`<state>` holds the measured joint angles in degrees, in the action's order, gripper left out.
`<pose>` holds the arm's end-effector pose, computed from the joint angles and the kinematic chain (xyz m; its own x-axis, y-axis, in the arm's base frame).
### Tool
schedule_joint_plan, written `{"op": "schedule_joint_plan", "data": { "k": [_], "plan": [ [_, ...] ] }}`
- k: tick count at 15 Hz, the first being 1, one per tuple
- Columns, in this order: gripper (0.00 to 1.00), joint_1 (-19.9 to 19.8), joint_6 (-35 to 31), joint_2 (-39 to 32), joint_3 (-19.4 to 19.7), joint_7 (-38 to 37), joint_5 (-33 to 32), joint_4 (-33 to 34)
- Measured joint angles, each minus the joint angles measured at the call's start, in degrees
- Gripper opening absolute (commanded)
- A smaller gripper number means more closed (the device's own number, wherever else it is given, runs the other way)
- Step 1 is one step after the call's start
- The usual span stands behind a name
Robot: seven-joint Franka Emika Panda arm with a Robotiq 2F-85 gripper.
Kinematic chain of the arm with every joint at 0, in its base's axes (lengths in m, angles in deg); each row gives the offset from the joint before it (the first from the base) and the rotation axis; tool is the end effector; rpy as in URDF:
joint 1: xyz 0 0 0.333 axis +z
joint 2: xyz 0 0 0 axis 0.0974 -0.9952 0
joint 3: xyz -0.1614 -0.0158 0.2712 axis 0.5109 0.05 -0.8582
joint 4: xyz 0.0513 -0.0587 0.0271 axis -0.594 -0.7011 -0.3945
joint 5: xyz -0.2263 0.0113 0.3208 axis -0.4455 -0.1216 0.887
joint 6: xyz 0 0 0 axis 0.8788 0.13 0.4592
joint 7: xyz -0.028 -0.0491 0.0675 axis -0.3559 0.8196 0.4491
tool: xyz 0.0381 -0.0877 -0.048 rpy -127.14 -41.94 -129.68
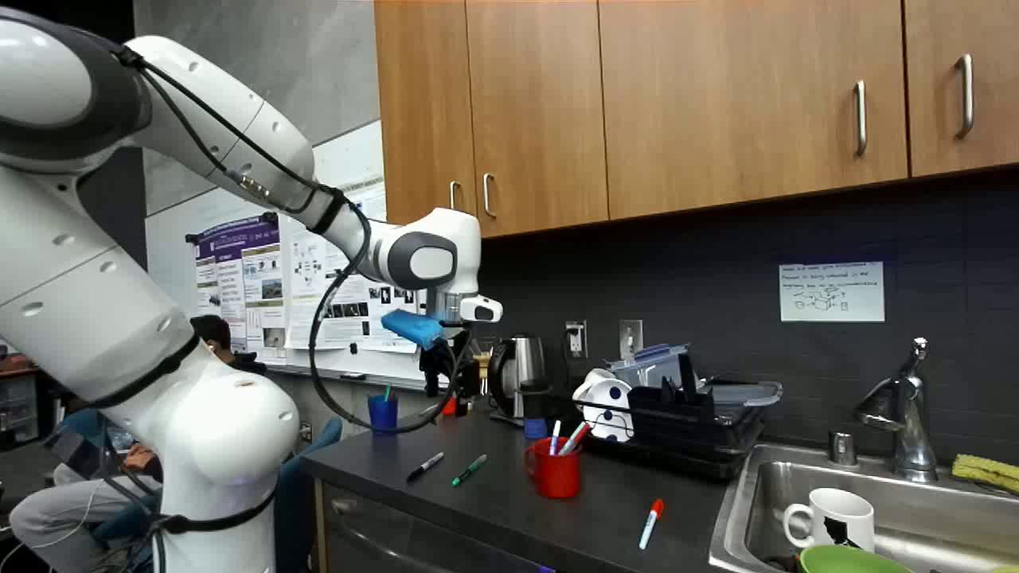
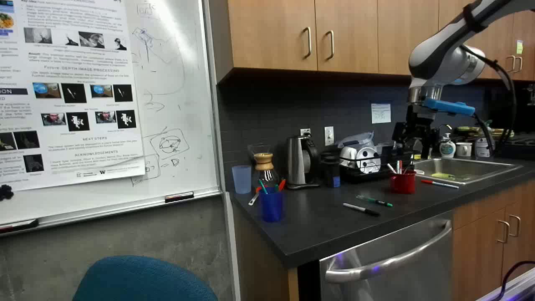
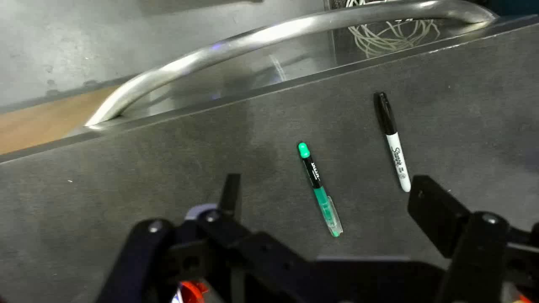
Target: Remove one marker from the red cup
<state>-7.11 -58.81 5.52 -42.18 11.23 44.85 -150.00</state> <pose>0.3432 -0.0491 0.4152 0.9797 -0.1985 0.0262 -0.1898 -0.9624 -0.1941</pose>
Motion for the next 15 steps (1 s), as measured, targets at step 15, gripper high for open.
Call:
{"op": "schedule_joint_plan", "data": {
  "k": [15],
  "plan": [
    [1.00, 0.21, -2.50, -6.43, -2.25, 0.08, -0.02, 2.51]
  ]
}}
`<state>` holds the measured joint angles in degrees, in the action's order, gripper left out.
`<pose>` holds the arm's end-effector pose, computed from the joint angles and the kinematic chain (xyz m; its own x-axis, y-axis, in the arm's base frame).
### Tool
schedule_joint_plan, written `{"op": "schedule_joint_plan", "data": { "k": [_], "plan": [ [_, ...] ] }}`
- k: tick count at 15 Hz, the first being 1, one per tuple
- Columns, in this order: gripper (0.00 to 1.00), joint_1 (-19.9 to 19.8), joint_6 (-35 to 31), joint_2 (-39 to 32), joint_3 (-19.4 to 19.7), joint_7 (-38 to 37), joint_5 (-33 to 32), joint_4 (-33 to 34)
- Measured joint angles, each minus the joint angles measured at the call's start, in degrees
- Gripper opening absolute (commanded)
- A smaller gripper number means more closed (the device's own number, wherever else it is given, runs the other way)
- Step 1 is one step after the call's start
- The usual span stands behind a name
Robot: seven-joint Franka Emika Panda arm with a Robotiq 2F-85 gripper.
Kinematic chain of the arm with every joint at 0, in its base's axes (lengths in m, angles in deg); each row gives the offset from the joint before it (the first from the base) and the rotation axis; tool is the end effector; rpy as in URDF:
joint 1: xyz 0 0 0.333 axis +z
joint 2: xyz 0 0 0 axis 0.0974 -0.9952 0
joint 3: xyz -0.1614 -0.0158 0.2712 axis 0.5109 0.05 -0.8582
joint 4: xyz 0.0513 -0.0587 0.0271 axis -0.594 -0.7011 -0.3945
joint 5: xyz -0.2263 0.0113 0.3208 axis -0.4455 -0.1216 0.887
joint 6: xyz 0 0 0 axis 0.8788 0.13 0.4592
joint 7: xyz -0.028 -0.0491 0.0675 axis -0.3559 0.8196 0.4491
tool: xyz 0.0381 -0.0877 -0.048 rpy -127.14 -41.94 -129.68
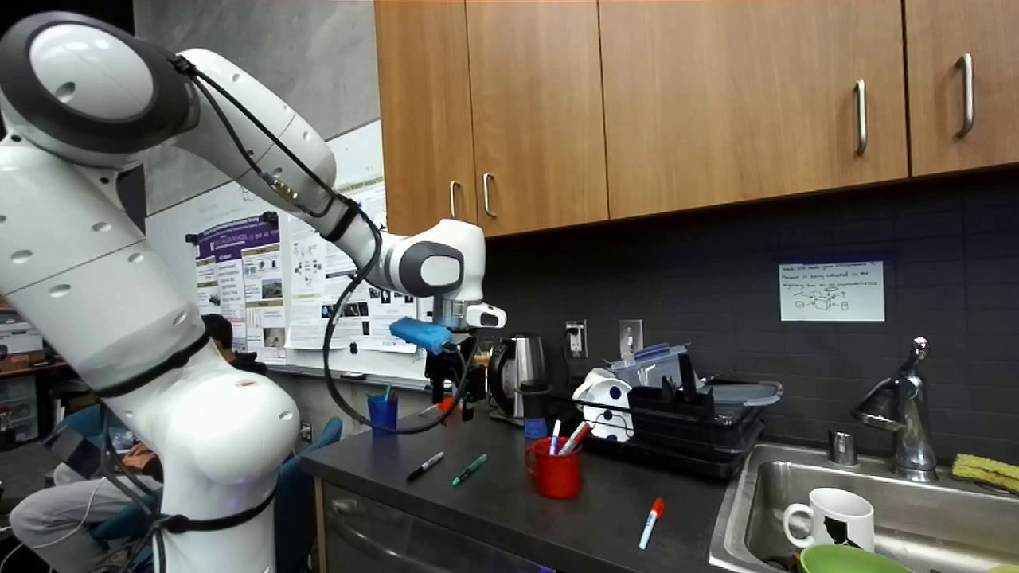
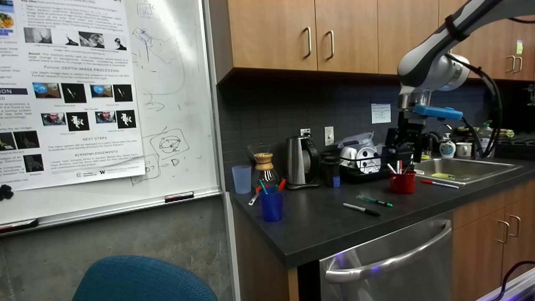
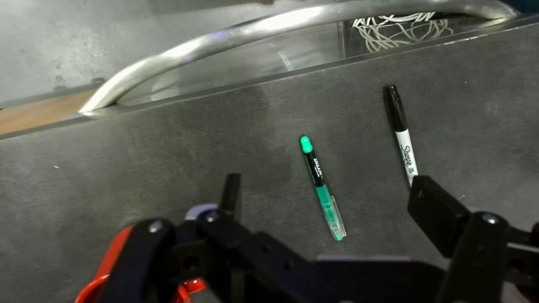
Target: Remove one marker from the red cup
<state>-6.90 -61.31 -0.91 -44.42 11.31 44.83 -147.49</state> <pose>0.3677 -0.0390 0.3999 0.9852 -0.1711 0.0058 -0.1681 -0.9731 -0.1576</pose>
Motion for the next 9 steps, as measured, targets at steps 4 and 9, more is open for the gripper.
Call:
{"op": "schedule_joint_plan", "data": {
  "k": [4, 9],
  "plan": [
    [1.00, -0.10, -0.37, -4.30, -0.27, 0.16, -0.70, 2.53],
    [1.00, -1.17, -0.39, -8.20, -0.27, 0.16, -3.43, 5.39]
  ]
}}
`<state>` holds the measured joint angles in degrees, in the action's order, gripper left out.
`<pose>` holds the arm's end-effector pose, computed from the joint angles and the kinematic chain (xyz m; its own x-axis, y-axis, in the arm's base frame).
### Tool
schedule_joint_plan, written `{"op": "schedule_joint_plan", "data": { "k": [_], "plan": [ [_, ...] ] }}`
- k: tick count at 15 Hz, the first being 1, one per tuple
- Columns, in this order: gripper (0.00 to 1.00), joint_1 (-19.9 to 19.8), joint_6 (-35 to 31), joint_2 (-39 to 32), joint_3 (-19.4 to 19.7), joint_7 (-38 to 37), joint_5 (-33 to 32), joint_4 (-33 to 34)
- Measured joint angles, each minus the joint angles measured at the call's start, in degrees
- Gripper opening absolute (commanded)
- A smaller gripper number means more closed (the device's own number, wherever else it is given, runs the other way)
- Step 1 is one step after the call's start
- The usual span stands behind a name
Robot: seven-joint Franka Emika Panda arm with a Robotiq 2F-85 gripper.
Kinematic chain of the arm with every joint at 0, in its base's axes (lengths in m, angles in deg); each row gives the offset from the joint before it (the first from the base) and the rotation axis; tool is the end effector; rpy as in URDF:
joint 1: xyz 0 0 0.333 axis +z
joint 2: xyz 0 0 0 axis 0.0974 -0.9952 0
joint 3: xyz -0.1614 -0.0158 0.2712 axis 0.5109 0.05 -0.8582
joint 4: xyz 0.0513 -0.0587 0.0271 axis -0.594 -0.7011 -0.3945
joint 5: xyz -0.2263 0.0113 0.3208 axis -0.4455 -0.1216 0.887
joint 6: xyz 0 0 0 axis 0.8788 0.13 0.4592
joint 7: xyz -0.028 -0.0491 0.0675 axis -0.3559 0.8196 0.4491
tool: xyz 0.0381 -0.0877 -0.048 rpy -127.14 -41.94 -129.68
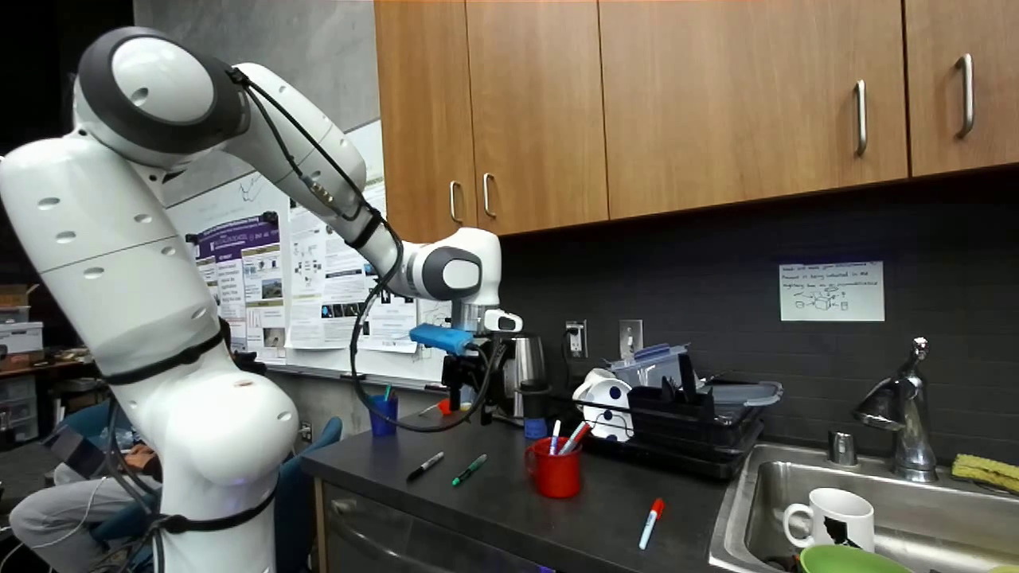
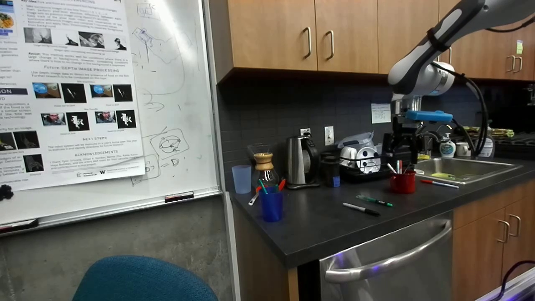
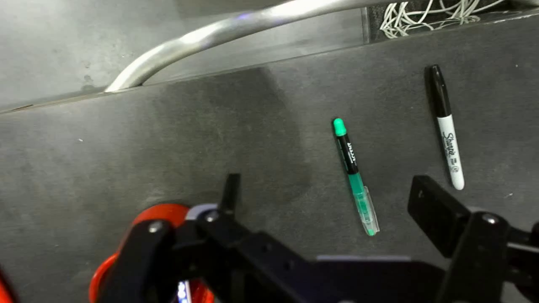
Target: Remove one marker from the red cup
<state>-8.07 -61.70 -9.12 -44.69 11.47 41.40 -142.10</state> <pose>0.4000 -0.0526 0.3873 0.9872 -0.1562 -0.0314 -0.1585 -0.9831 -0.0921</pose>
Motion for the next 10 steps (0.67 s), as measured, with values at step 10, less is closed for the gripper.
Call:
{"op": "schedule_joint_plan", "data": {
  "k": [10],
  "plan": [
    [1.00, -3.26, -2.94, -4.07, 0.52, 0.00, -4.01, 2.91]
  ]
}}
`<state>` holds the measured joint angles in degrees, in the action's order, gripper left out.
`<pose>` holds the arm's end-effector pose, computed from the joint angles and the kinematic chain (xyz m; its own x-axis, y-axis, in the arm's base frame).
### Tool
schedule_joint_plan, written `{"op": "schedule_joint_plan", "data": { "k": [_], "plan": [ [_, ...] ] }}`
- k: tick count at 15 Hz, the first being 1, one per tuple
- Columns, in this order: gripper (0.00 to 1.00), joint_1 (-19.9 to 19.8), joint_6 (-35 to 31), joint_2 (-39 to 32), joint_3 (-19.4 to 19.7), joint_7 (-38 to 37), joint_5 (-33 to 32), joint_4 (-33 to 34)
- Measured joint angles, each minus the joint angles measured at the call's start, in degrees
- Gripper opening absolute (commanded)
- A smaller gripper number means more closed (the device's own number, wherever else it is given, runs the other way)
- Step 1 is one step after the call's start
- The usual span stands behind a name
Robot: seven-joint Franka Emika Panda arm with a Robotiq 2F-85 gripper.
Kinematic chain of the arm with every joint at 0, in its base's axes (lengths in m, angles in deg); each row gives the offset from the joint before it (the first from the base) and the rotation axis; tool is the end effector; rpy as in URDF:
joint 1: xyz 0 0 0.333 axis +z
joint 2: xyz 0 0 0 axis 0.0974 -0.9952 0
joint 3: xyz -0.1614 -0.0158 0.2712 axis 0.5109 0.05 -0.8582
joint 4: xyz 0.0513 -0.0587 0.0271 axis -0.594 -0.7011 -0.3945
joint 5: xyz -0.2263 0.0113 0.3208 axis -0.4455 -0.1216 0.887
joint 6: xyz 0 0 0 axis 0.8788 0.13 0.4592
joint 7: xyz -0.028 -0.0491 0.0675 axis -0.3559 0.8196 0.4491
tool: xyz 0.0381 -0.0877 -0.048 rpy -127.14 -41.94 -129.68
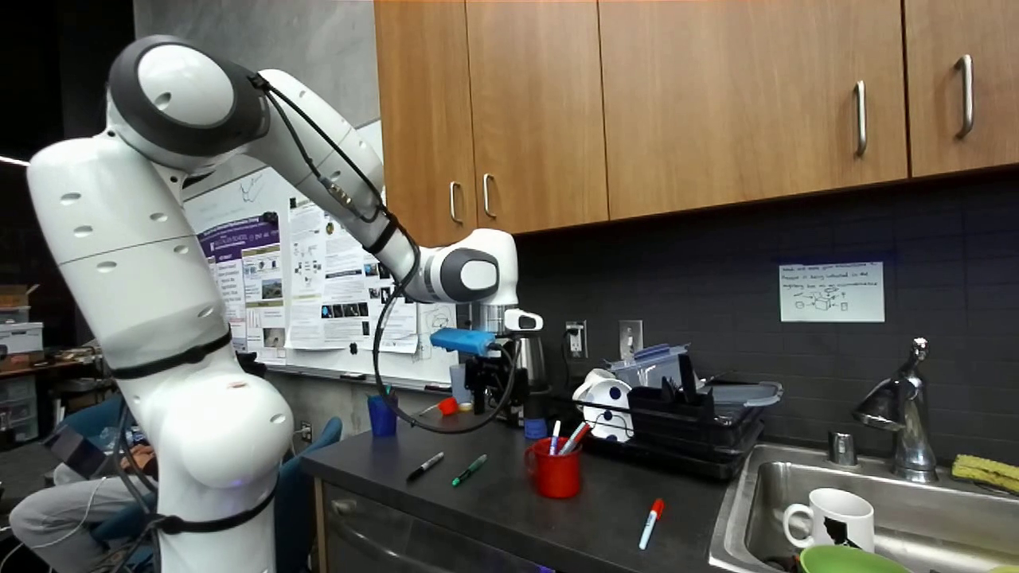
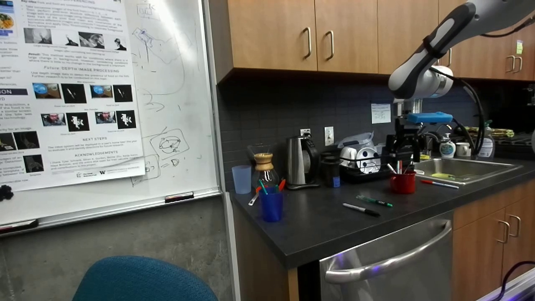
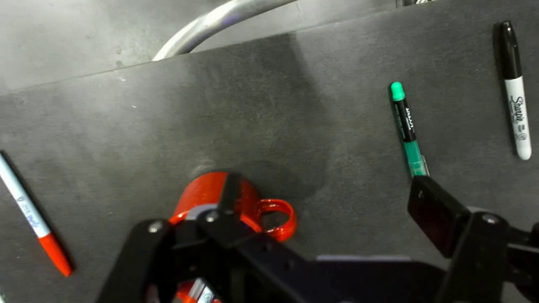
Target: Remove one marker from the red cup
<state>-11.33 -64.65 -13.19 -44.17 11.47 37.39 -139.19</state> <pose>0.4177 -0.0865 0.3847 0.9827 -0.1852 0.0015 -0.1851 -0.9822 -0.0317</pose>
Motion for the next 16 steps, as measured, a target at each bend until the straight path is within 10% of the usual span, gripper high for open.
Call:
{"op": "schedule_joint_plan", "data": {
  "k": [16],
  "plan": [
    [1.00, -1.14, -3.28, -11.93, 0.93, 0.00, -0.84, 8.62]
  ]
}}
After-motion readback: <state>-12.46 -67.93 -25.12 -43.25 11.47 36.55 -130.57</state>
